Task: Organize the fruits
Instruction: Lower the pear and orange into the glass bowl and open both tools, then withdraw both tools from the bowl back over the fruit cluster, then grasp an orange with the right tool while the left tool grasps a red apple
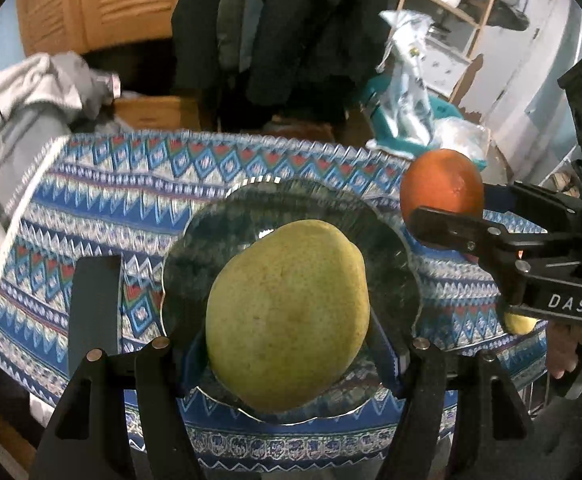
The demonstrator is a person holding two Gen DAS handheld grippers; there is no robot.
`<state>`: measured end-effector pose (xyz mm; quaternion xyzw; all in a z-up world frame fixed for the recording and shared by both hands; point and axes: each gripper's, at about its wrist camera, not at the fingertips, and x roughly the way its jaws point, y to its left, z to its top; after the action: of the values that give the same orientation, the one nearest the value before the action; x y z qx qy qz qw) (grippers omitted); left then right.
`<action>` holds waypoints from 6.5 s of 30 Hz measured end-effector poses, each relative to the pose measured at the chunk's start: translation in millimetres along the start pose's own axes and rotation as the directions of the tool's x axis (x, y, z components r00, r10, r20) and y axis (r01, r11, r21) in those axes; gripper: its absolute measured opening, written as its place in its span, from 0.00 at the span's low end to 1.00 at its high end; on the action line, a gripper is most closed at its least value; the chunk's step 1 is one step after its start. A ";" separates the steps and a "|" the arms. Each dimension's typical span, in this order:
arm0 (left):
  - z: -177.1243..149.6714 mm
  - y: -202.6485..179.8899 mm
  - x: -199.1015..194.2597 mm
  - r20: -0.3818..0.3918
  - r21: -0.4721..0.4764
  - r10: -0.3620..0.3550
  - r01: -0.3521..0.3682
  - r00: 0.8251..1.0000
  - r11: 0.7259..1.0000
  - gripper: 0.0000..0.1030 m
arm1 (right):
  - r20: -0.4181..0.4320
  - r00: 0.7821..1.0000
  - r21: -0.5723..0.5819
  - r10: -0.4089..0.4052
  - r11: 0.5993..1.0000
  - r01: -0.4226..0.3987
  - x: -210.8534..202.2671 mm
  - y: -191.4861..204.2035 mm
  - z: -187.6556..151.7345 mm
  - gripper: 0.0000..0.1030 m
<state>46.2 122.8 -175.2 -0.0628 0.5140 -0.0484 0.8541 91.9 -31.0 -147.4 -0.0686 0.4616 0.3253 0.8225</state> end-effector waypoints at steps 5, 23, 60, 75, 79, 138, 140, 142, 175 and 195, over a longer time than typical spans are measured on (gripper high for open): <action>-9.4 8.3 19.1 -0.046 -0.009 0.029 -0.029 0.999 1.000 0.68 | -0.047 0.999 0.000 0.016 1.000 -0.016 24.9 4.6 -4.3 0.64; -33.8 22.2 80.3 -0.221 -0.043 0.043 -0.054 0.974 0.998 0.68 | -0.180 0.984 -0.026 0.004 1.000 -0.009 76.7 11.8 -28.8 0.64; -11.3 -15.4 27.8 -0.110 0.029 0.045 -0.042 0.993 0.999 0.77 | -0.096 0.995 0.046 -0.030 0.998 0.035 34.5 -5.6 -19.1 0.66; 5.1 -69.8 4.8 -0.054 0.116 0.006 0.001 0.999 0.993 0.77 | -0.021 0.986 0.110 -0.164 0.980 0.165 -36.9 -45.7 -25.4 0.76; 7.8 -85.6 1.6 -0.048 0.138 -0.003 0.010 0.999 0.990 0.77 | -0.002 0.981 0.130 -0.192 0.973 0.191 -55.7 -58.6 -29.8 0.76; 23.9 -268.6 80.9 -0.153 0.365 -0.066 0.119 0.986 0.923 0.79 | -0.241 0.904 0.531 -0.352 0.732 0.427 -138.0 -321.4 -235.0 0.78; 23.9 -268.5 88.0 -0.167 0.354 -0.065 0.122 0.984 0.927 0.79 | -0.258 0.904 0.535 -0.342 0.728 0.428 -129.9 -326.8 -240.3 0.78; 23.3 -268.2 93.4 -0.174 0.352 -0.060 0.119 0.983 0.928 0.79 | -0.278 0.903 0.539 -0.328 0.725 0.430 -119.9 -331.3 -245.8 0.78; 44.2 -314.3 174.2 -0.279 0.332 -0.078 0.172 0.957 0.927 0.84 | -0.236 0.910 0.503 -0.342 0.758 0.415 -93.2 -331.2 -231.1 0.44; 50.9 -302.0 200.9 -0.268 0.252 -0.184 0.253 0.946 0.934 0.77 | -0.200 0.925 0.511 -0.322 0.772 0.379 -90.5 -324.8 -216.8 0.44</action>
<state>179.6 -202.0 -279.3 0.0092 0.5911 -0.2239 0.7749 98.5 -416.3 -258.0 0.0648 0.5544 0.0189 0.8295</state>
